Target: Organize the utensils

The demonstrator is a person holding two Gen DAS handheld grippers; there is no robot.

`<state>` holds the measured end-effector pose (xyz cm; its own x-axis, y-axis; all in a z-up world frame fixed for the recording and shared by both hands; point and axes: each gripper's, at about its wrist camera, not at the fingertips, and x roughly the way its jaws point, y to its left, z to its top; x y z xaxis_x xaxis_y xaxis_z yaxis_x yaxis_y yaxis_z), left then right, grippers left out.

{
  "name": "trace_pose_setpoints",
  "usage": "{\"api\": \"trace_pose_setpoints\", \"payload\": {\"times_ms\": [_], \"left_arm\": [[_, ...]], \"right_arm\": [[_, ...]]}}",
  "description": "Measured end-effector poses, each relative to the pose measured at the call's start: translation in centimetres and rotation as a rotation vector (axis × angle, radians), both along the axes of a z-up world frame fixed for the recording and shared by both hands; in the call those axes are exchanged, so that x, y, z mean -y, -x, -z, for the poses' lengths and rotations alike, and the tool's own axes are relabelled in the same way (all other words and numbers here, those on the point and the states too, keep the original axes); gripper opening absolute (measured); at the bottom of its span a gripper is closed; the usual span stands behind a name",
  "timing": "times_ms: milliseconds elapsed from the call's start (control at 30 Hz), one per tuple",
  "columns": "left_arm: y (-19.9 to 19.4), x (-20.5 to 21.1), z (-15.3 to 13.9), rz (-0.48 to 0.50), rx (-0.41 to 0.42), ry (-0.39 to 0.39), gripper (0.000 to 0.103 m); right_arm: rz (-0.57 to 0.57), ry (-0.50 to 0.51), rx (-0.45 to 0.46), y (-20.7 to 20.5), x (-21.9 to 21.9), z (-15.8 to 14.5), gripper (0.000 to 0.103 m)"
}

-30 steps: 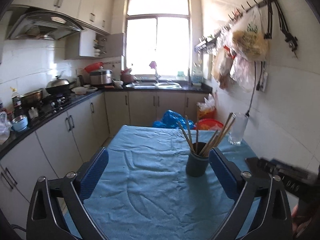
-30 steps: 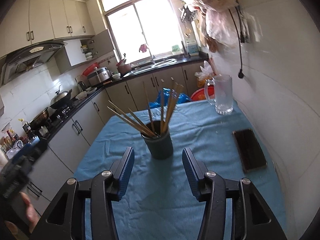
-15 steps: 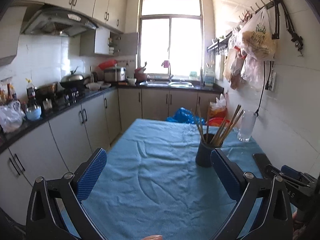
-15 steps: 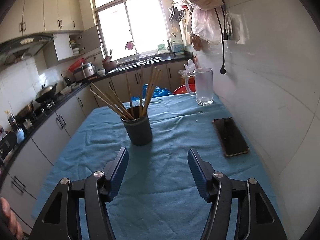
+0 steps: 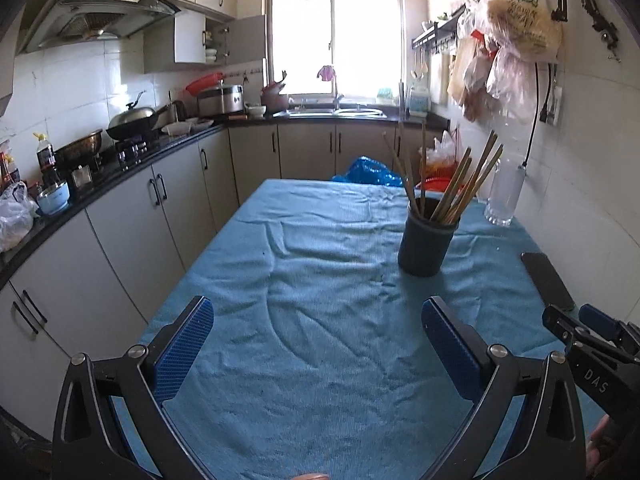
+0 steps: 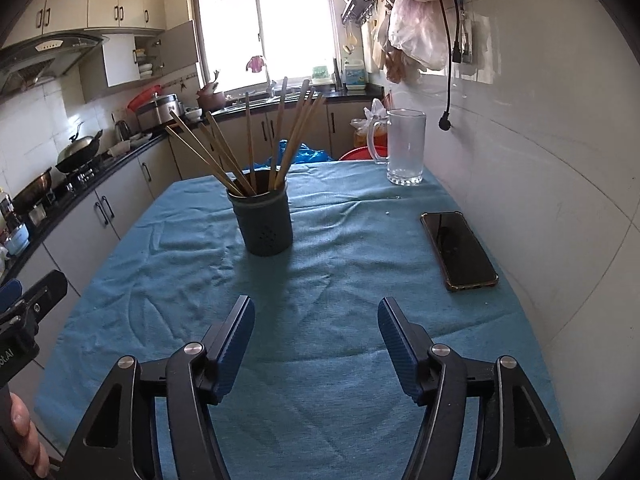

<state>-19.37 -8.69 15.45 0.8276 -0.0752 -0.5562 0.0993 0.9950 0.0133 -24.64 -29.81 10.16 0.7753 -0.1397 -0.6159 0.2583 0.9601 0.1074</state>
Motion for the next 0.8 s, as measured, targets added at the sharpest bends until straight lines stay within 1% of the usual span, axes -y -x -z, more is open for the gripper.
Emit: {"api": "trace_pose_setpoints", "payload": {"times_ms": [233, 800], "left_arm": [[-0.5, 0.6, 1.1, 0.016, -0.046, -0.034, 0.103], [-1.6, 1.3, 2.6, 0.061, -0.121, -0.007, 0.103]], "right_arm": [[0.007, -0.026, -0.022, -0.4, 0.1, 0.7, 0.071], [0.018, -0.019, -0.027, -0.6, 0.1, 0.9, 0.072]]}}
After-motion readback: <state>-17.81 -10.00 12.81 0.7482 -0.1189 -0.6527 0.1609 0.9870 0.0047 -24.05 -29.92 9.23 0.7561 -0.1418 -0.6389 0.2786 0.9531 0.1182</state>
